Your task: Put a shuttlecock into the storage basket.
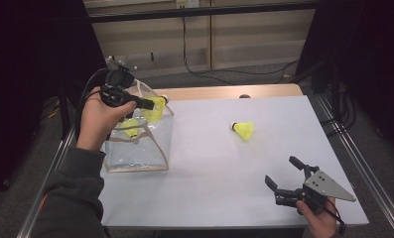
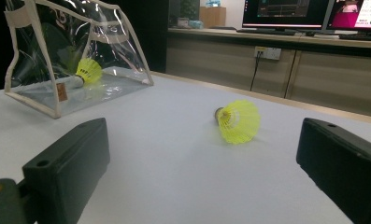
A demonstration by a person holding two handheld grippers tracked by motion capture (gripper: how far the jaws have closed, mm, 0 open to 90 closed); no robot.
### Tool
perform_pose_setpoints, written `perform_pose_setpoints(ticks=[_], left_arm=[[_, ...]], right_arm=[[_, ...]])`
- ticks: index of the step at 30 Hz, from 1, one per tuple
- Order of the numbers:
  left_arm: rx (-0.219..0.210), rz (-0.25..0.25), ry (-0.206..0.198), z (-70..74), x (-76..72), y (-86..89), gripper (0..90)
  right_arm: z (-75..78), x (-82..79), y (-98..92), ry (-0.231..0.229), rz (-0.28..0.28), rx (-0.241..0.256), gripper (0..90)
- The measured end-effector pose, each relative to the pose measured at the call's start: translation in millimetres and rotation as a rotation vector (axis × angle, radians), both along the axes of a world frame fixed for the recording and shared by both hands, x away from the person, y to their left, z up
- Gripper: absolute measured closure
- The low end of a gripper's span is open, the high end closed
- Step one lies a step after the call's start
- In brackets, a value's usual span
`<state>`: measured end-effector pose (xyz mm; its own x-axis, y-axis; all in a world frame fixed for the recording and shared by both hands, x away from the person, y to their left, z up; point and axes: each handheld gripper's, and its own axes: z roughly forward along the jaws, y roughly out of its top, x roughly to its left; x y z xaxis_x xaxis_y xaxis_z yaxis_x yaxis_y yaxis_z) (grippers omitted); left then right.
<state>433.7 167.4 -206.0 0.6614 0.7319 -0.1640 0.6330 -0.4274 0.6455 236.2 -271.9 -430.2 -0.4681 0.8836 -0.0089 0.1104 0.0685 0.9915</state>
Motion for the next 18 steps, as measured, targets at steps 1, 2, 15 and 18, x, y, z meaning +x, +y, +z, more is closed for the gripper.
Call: perform_pose_setpoints(ticks=[1, 2, 15, 18], left_arm=[[-0.001, 0.002, -0.001, 0.8, 0.0, 0.4, 88.1], [0.001, 0.003, -0.002, 1.6, 0.0, 0.8, 88.0], [-0.001, 0.037, -0.008, 3.6, 3.8, 13.1, 88.0], [0.003, 0.043, -0.009, 3.0, 4.8, 15.6, 88.0]], right_arm=[[-0.1, 0.1, 0.0, 0.0, 0.001, 0.0, 2.6], [-0.1, 0.1, -0.1, -0.001, 0.0, -0.001, 2.6], [-0.1, -0.1, 0.6, 0.004, 0.001, -0.001, 2.6], [0.0, -0.1, 0.6, 0.003, 0.002, -0.001, 2.6]])
